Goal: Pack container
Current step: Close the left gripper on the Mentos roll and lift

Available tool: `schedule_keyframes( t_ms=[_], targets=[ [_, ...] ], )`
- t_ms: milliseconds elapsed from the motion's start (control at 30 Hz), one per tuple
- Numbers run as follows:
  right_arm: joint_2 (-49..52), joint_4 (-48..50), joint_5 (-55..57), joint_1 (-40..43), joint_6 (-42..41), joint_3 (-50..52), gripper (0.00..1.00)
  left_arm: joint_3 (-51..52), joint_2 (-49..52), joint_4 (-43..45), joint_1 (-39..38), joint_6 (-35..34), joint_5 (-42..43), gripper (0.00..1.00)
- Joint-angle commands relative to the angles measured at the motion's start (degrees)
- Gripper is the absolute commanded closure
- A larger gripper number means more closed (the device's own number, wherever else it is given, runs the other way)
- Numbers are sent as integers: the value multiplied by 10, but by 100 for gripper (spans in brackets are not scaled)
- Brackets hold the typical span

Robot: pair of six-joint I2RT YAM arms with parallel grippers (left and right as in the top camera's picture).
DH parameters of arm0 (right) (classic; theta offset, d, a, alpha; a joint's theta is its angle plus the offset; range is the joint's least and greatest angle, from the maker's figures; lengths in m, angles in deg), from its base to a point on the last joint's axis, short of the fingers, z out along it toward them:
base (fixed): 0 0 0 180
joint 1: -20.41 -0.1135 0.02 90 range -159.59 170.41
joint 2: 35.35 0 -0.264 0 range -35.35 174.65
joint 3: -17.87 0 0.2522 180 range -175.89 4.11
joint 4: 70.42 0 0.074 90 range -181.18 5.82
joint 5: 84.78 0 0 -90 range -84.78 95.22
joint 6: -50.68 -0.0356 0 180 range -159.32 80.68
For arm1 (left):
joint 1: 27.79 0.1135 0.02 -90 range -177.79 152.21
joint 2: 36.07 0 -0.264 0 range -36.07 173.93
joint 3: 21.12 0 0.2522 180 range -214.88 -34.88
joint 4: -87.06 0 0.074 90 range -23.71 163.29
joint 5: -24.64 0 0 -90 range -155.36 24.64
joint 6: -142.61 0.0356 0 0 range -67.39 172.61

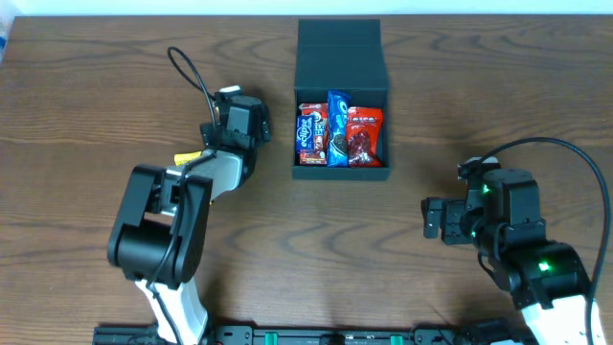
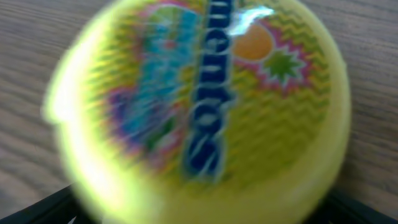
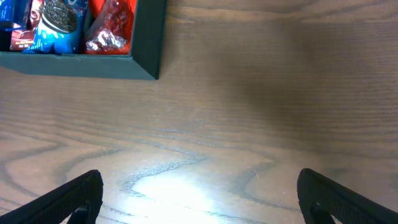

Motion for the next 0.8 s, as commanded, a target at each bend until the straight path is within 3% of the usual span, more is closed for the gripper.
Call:
schedule_keyframes(
  t_ms=[0, 267, 300, 467, 533, 767],
  targets=[
    [0, 1, -2, 5, 8, -2, 1, -31, 22, 2, 3, 8, 2, 4],
    [0, 1, -2, 5, 8, -2, 1, -44, 36, 2, 10, 8, 2, 4],
    [0, 1, -2, 5, 8, -2, 1, -44, 37, 2, 12, 8, 2, 0],
    [0, 1, -2, 5, 8, -2, 1, -44, 37, 0, 16, 8, 2, 31],
    [0, 1, -2, 5, 8, -2, 1, -44, 37, 0, 16, 8, 2, 39],
    [0, 1, -2, 5, 8, -2, 1, -44, 37, 0, 16, 8, 2, 46]
  ],
)
